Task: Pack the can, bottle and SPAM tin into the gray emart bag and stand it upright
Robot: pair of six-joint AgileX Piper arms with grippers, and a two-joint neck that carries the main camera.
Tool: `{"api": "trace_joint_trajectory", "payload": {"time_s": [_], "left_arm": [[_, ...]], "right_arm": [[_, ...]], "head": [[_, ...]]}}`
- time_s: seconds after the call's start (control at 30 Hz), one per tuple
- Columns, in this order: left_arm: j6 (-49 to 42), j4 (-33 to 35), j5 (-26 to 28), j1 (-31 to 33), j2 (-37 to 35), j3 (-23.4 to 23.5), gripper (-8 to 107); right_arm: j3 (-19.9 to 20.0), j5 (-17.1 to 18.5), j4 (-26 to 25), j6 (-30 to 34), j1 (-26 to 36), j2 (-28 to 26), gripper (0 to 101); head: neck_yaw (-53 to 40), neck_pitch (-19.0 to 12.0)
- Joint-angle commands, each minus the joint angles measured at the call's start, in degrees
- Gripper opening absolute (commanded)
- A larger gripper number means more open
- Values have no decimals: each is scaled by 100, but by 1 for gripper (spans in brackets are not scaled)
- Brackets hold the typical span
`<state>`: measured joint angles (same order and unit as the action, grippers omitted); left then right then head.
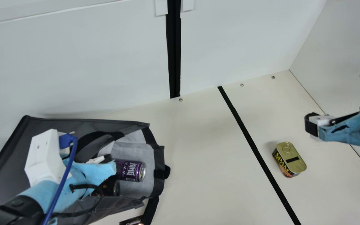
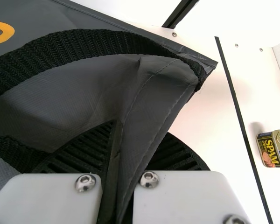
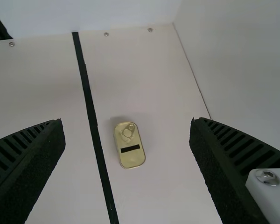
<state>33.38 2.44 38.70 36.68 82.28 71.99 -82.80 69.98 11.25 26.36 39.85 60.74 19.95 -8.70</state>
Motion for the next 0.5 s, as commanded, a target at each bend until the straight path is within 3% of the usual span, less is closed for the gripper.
{"api": "trace_joint_trajectory", "payload": {"time_s": [0.0,0.47], "left_arm": [[0,0,0,0,0,0,-8],[0,0,0,0,0,0,-8]], "right_arm": [[69,-8,-229,-227,-29,-116,95],[437,-8,-940,-1122,-108,-595,95]], "head": [[5,-130],[5,-130]]}}
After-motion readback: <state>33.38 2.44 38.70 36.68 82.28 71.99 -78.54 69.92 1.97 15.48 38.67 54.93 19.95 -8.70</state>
